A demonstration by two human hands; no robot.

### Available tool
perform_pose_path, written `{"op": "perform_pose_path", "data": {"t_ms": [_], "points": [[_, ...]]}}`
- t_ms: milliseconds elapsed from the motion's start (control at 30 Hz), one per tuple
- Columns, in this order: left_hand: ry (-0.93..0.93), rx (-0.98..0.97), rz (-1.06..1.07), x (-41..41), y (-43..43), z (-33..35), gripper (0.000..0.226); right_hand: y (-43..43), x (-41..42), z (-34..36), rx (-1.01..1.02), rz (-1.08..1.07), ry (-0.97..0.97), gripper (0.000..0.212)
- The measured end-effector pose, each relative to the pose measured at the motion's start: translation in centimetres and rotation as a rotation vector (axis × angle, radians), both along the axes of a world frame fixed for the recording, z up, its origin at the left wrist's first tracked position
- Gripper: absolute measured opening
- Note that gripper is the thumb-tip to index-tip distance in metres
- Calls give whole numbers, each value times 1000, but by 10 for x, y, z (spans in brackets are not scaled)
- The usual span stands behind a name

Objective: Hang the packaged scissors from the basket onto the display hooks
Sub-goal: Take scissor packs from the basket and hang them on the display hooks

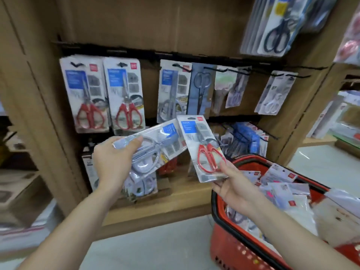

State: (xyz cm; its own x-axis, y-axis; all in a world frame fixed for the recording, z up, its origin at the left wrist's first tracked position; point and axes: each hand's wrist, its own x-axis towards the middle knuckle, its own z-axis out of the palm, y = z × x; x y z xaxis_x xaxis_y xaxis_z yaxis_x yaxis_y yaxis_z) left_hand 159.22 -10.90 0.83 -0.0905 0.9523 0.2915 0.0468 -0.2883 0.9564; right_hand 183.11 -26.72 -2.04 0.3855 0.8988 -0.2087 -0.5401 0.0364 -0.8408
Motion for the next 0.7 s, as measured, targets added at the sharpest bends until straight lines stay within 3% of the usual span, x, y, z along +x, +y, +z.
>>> {"op": "perform_pose_path", "data": {"t_ms": [400, 533, 700], "points": [[103, 214, 198, -88, 44, 40, 21, 83, -53, 16, 30, 35, -517, 17], [125, 162, 166, -112, 56, 38, 28, 107, -60, 23, 73, 29, -605, 19], [-54, 6, 54, -124, 65, 37, 26, 125, -65, 22, 122, -26, -586, 21]]}}
